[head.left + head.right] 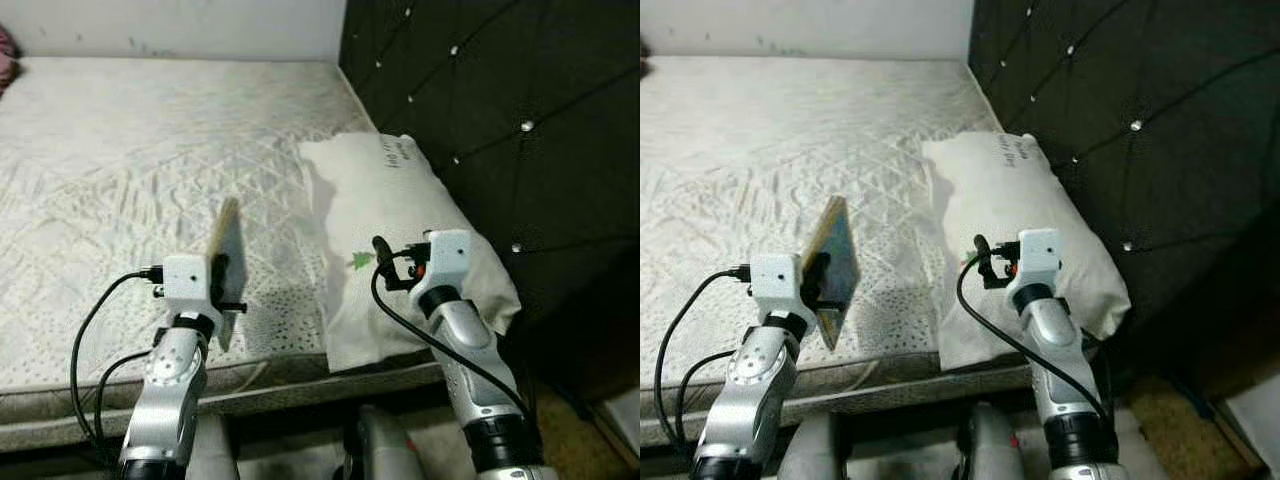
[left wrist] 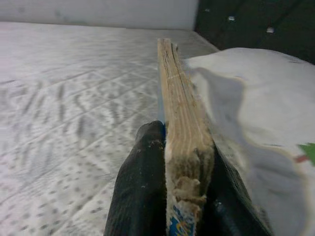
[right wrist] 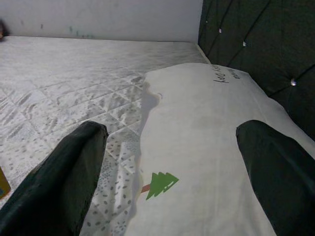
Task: Clean up the room
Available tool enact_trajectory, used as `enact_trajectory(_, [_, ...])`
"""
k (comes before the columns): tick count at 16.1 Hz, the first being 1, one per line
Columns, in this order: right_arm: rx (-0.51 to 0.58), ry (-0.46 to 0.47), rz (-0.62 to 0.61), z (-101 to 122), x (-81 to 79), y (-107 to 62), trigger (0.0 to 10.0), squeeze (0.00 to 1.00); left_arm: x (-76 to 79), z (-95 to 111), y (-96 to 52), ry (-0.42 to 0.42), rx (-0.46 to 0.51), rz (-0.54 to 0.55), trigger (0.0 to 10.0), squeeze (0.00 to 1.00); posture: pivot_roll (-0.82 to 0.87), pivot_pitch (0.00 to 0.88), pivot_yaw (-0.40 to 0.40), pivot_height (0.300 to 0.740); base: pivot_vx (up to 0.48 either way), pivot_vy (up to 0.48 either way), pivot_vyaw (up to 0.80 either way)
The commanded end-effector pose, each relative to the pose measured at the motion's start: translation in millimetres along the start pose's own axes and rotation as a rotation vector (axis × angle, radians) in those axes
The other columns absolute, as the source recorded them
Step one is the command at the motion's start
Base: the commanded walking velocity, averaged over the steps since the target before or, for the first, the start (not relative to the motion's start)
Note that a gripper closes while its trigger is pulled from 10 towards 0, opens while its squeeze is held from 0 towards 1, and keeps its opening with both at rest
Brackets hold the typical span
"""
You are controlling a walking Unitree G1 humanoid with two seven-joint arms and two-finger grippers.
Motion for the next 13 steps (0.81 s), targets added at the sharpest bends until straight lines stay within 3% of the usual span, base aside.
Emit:
enact_trajectory(1, [-0.001, 0.006, -0.001, 1.2, 1.0, -1.3, 10.0, 0.00, -7.3, 8.6, 9.3, 0.020, 0.027, 0.072, 10.0, 0.00, -0.05, 0.000, -0.081, 0.596, 0.000, 0.000, 0.00])
enact_trajectory(5, [-0.003, 0.011, 0.002, 1.3, 0.4, -1.9, 10.0, 0.00, -25.1, 14.0, 19.5, 0.030, 0.058, 0.222, 10.0, 0.00, -0.05, 0.000, -0.079, 0.576, 0.000, 0.000, 0.00])
enact_trajectory(7, [-0.004, 0.009, 0.002, 0.8, 1.0, -2.2, 10.0, 0.00, -25.7, 15.4, 21.9, 0.053, 0.084, 0.233, 10.0, 0.00, -0.05, 0.000, -0.079, 0.576, 0.000, 0.000, 0.00])
enact_trajectory(9, [-0.005, 0.007, 0.005, 0.4, 0.8, -2.6, 10.0, 0.00, -23.9, 16.9, 23.8, 0.001, 0.092, 0.229, 10.0, 0.00, -0.05, 0.000, -0.079, 0.576, 0.000, 0.000, 0.00])
enact_trajectory(10, [-0.006, 0.004, 0.007, 0.7, 0.9, -2.7, 10.0, 0.00, -19.9, 19.7, 23.3, -0.143, 0.110, 0.179, 10.0, 0.00, -0.05, 0.000, -0.082, 0.576, 0.000, 0.000, 0.00])
enact_trajectory(11, [-0.006, 0.003, 0.007, 0.8, 0.9, -2.7, 10.0, 0.00, -18.9, 21.0, 22.9, -0.174, 0.122, 0.164, 10.0, 0.00, -0.05, 0.000, -0.082, 0.576, 0.000, 0.000, 0.00])
enact_trajectory(12, [-0.006, 0.000, 0.009, 0.9, 0.8, -2.6, 10.0, 0.00, -18.6, 24.5, 21.9, -0.318, 0.144, 0.150, 10.0, 0.00, -0.05, 0.000, -0.081, 0.576, 0.000, 0.000, 0.00])
enact_trajectory(13, [-0.007, -0.001, 0.010, 0.9, 0.8, -2.5, 10.0, 0.00, -19.4, 23.8, 22.1, -0.357, 0.134, 0.158, 10.0, 0.00, -0.05, 0.000, -0.081, 0.576, 0.000, 0.000, 0.00])
Point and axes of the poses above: a point about 5 cm out from each wrist's last joint towards the gripper, its own y axis pointing out of the wrist towards the gripper, its own z axis along the axis of the wrist's last joint, x = y × z, the point moved 1 cm from there along y, pointing out of the wrist towards the gripper, and after that the axes turned 15 degrees about y, right-handed, at the moved point
